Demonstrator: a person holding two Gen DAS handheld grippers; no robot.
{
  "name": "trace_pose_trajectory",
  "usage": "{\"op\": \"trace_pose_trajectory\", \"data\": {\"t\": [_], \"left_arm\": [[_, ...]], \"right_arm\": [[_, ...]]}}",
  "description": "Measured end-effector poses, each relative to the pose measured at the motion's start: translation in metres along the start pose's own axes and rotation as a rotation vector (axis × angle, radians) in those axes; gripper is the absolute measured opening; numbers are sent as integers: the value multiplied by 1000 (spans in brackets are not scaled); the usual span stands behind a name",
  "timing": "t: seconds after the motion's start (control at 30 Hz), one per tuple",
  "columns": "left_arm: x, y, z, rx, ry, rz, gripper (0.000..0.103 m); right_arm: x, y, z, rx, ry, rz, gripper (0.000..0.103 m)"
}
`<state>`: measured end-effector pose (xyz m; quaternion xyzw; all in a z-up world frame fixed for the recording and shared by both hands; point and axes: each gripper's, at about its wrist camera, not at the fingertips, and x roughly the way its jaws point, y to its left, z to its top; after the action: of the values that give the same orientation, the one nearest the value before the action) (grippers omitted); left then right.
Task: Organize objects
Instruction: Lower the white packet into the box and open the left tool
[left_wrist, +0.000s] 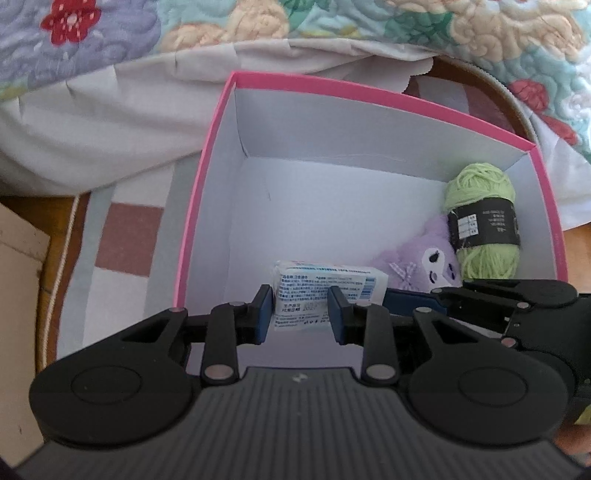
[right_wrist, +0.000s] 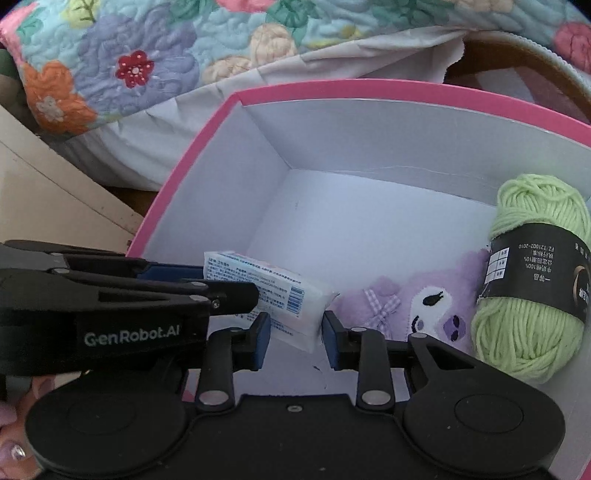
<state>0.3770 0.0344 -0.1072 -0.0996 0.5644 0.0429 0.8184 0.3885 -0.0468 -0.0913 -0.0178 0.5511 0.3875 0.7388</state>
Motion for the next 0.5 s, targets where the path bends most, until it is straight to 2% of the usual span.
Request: {"op": "trace_pose_trajectory", "data": {"t": [0.33,0.5], "left_arm": [[14,-6,1,22,9,48,28],[12,-2,1,28,8,8,31]], "right_arm": [[13,0,0,-1,41,-68,26],[7,2,-2,-11,28,-77,28]]}}
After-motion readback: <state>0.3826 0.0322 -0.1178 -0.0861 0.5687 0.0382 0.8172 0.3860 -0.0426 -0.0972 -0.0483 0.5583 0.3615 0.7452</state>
